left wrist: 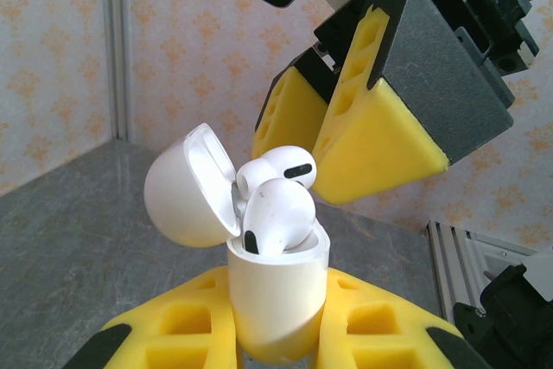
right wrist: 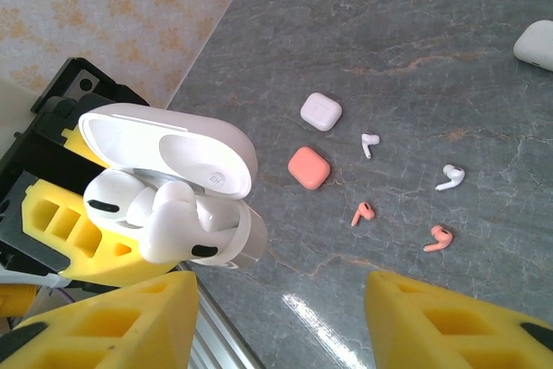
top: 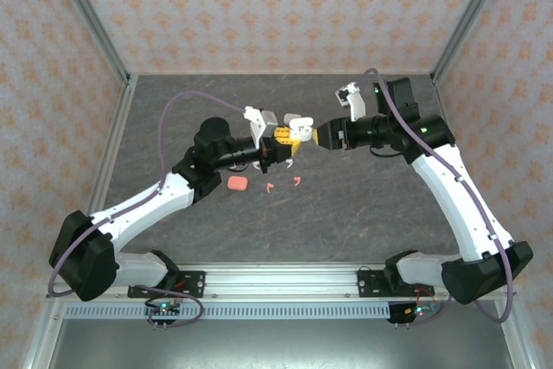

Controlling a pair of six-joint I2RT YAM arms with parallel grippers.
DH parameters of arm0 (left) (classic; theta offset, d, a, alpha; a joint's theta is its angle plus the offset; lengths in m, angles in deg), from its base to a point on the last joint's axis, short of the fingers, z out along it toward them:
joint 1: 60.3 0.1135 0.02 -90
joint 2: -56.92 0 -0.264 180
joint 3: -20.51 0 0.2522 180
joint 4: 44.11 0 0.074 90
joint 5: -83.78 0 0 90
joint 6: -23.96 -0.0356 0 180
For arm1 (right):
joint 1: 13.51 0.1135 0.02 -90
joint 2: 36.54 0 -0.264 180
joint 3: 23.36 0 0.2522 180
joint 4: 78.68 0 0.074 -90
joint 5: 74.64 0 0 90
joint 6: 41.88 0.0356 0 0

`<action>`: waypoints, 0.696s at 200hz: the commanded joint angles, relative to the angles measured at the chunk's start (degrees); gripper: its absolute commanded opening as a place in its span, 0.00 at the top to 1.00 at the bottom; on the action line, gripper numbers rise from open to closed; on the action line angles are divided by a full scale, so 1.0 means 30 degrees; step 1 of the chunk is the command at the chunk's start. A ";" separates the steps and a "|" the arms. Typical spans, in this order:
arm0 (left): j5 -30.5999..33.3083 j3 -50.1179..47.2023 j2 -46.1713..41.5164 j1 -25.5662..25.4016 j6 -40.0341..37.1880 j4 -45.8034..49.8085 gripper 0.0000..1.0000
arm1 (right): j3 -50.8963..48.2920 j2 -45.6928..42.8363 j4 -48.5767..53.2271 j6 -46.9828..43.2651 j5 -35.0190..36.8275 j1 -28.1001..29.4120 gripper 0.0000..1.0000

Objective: Insert the wireless bluetooth earbuds into the charging case

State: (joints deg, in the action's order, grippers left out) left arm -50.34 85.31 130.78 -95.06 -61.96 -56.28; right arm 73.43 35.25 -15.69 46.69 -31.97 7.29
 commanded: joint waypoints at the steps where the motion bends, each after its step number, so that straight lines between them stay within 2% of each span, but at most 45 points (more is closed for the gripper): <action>1: 0.0234 0.0514 -0.0419 0.0133 -0.0187 -0.0017 1.00 | 0.0287 -0.0040 -0.0568 0.0205 0.0179 -0.0078 0.46; 139: 0.0175 0.0432 -0.0485 0.0133 -0.0381 0.0222 1.00 | 0.0628 0.0431 -0.0980 0.0396 0.0769 -0.0084 0.46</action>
State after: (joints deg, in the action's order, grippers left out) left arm -49.73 85.31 130.78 -95.02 -62.01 -54.86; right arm 73.65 36.17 -17.77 47.65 -31.01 7.29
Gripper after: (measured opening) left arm 0.182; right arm 0.542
